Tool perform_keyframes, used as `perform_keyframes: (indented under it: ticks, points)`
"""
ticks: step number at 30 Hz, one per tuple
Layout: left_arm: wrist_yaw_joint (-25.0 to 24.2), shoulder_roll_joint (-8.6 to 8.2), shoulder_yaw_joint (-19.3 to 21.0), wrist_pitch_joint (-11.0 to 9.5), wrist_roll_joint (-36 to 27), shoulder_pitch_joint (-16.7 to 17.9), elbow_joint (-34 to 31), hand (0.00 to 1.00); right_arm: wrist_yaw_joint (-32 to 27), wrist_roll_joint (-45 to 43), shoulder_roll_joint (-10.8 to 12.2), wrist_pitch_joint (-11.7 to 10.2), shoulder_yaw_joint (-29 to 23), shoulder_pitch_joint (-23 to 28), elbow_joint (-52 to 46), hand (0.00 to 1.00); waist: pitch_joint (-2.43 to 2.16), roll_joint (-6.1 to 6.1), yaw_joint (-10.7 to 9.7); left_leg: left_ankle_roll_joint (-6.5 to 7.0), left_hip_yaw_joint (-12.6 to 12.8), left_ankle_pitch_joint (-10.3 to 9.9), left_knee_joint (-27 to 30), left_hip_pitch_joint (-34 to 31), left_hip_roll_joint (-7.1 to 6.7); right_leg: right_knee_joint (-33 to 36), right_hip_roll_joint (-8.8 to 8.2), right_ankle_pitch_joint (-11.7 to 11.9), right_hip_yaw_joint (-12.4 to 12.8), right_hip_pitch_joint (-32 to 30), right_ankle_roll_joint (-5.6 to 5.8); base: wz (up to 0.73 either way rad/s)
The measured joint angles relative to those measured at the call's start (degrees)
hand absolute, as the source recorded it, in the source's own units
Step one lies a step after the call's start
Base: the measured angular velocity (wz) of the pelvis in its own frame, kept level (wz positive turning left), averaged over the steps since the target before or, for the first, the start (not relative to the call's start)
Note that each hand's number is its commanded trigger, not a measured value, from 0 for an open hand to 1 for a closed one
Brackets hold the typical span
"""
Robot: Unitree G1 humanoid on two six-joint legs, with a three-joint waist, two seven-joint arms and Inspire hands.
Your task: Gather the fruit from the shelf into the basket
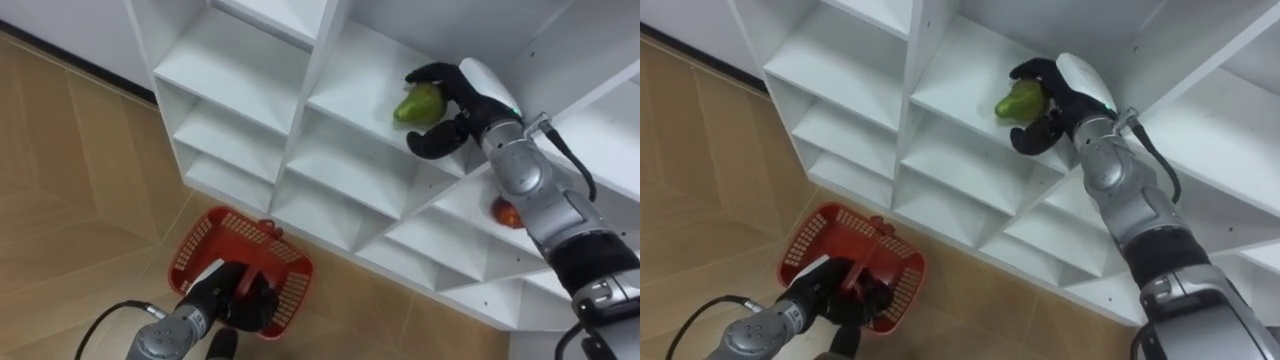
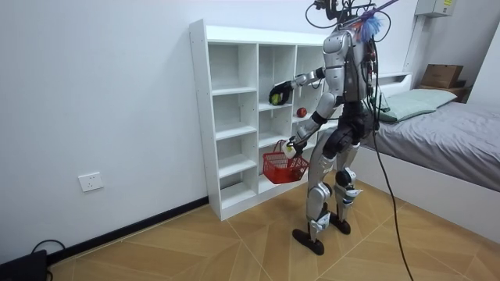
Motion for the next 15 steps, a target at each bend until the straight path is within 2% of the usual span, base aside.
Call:
perform_keyframes:
  ticks: [5,15]
  points:
    - [0.0,-0.19,-0.6,-0.1,0.0,0.0,0.0,1.00,-1.5,-1.8,0.0,0.7,-0.2,-0.9,1.2,1.00,0.09,0.08,1.6,0.00,0.0,0.0,-0.1,0.0,-0.01,-0.1,-0.02,-0.1,-0.1,0.0,-0.03,0.00]
    - [0.0,-0.23,-0.6,-0.1,0.0,-0.1,0.0,1.00,-1.2,-2.2,0.0,1.0,0.3,-1.3,1.1,1.00,0.10,0.03,1.7,-0.01,-0.1,0.0,-0.4,0.0,-0.01,-0.1,-0.04,-0.2,-0.3,0.0,-0.04,0.00]
